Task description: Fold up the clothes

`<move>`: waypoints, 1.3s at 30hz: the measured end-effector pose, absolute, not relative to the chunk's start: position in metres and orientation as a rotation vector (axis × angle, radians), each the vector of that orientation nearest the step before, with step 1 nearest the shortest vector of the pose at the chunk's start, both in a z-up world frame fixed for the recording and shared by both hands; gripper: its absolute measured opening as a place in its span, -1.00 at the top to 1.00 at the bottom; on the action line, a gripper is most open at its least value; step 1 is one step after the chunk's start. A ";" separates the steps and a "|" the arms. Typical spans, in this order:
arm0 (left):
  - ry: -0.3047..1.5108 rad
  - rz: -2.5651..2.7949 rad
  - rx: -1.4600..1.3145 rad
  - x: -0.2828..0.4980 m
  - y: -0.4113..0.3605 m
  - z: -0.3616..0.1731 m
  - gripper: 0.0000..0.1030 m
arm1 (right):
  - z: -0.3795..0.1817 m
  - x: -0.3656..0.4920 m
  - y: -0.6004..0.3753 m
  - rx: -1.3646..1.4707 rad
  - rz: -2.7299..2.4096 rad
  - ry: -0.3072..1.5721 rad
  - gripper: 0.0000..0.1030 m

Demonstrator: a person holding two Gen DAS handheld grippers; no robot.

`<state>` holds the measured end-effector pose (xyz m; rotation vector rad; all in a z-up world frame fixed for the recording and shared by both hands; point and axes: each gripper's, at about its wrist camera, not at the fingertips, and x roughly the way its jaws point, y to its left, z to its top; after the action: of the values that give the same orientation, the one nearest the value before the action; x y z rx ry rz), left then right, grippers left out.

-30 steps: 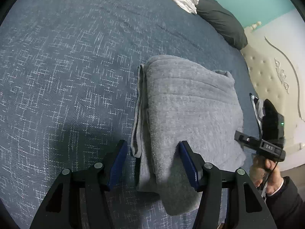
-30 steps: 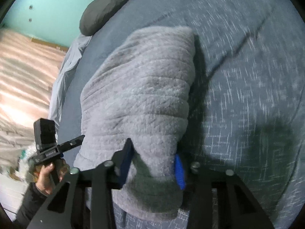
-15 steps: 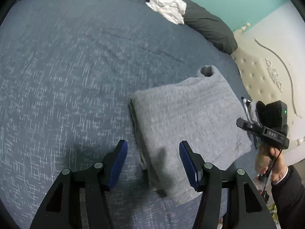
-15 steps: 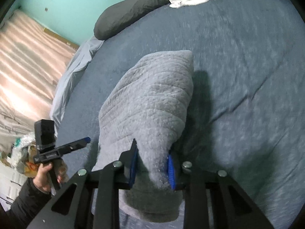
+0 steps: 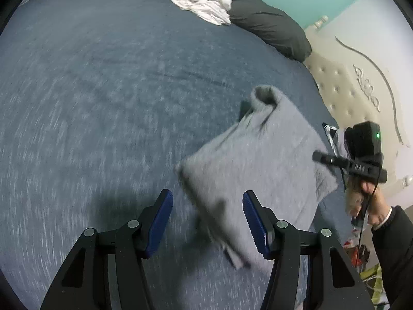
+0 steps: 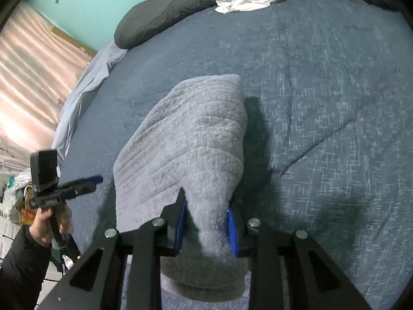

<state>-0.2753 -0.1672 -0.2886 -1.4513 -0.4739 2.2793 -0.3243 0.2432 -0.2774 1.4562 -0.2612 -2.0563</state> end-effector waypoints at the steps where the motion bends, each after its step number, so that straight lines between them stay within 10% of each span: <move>1: -0.456 2.278 -1.450 -0.285 -0.163 -0.288 -0.18 | -0.281 -0.325 0.245 1.470 -2.063 -0.267 0.39; 7: -0.382 2.235 -1.473 -0.327 -0.138 -0.288 -0.18 | -0.300 -0.322 0.270 1.519 -2.134 -0.402 -0.05; 39: -0.377 2.119 -1.555 -0.365 -0.109 -0.323 -0.32 | -0.344 -0.240 0.293 1.604 -2.072 -0.969 -0.37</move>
<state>-0.3646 -0.1090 -0.3226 -1.5546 -0.3765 2.1186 -0.2399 0.2926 -0.3444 1.6038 -0.9692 -2.0723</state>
